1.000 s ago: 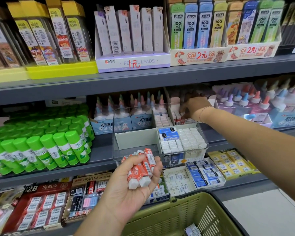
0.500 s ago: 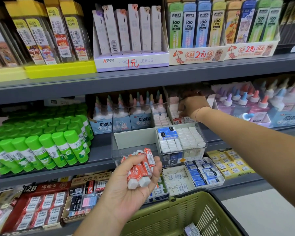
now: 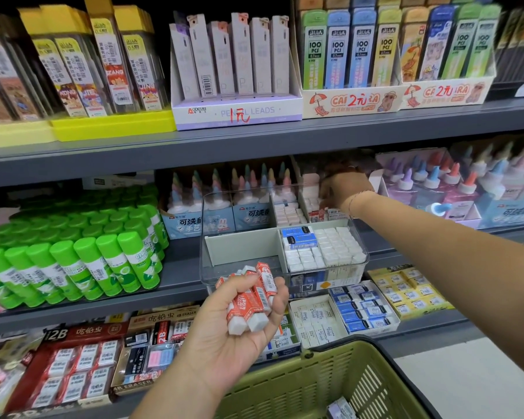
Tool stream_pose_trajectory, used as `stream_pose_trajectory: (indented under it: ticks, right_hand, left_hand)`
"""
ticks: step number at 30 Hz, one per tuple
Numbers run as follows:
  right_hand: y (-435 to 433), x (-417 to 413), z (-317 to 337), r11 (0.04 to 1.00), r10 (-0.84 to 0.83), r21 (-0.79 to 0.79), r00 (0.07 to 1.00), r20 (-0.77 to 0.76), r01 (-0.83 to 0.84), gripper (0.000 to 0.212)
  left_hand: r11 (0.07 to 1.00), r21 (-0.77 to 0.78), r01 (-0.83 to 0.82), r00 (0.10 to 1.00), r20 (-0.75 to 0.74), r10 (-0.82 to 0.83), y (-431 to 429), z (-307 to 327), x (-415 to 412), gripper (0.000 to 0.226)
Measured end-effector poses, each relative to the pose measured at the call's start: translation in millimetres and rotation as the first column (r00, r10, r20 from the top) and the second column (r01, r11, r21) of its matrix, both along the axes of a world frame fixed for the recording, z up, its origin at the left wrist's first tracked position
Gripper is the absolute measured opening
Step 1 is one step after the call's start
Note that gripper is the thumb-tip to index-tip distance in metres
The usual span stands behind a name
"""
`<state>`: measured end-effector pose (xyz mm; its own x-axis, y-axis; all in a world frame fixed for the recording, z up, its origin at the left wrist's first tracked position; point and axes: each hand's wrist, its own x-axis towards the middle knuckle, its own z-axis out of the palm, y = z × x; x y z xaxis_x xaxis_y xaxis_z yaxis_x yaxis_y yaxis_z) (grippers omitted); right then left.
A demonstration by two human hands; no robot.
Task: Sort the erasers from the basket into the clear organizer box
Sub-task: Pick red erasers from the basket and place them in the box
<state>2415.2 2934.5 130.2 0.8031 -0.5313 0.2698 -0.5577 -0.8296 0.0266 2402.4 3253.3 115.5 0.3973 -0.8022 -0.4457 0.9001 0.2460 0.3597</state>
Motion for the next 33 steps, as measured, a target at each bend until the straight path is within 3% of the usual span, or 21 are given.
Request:
stream_pose_trajectory:
  ticks: [7, 18, 24, 26, 29, 31, 33]
  right_hand:
    - [-5.7, -1.9, -0.3, 0.991, 0.012, 0.132, 0.998, 0.062, -0.02, 0.008]
    - [-4.4, -11.7, 0.1, 0.996, 0.028, 0.088, 1.0, 0.005, -0.028, 0.02]
    - [13.0, -28.3, 20.4, 0.984, 0.007, 0.176, 0.997, 0.074, -0.02, 0.023]
    - [35.7, -41.6, 30.2, 0.977, 0.063, 0.19, 0.978, 0.197, -0.101, 0.023]
    - [96.3, -72.2, 37.6, 0.812, 0.295, 0.36, 0.855, 0.427, -0.46, 0.025]
    - [134.1, -89.8, 34.1, 0.643, 0.446, 0.484, 0.804, 0.393, -0.593, 0.039]
    - [151.6, -96.7, 24.7, 0.577, 0.495, 0.587, 0.815, 0.302, -0.568, 0.051]
  left_hand:
    - [1.0, -0.004, 0.005, 1.0, 0.011, -0.005, -0.3, 0.8, -0.9, 0.055]
    - [0.999, -0.03, -0.011, 1.0, -0.018, 0.011, -1.5, -0.8, -1.4, 0.066]
    - [0.997, -0.082, -0.016, 1.0, -0.024, 0.014, 0.5, 2.5, -4.0, 0.069]
    - [0.994, -0.107, 0.0, 1.0, -0.026, -0.003, 1.5, 2.7, -5.3, 0.07]
    - [0.989, -0.143, 0.025, 0.999, -0.021, -0.028, 3.3, 3.9, -6.2, 0.067]
    - [0.99, -0.143, 0.022, 1.0, -0.009, -0.023, 3.6, 5.8, -6.9, 0.062]
    - [0.994, -0.112, 0.018, 1.0, 0.02, -0.016, 3.8, 6.8, -8.2, 0.056]
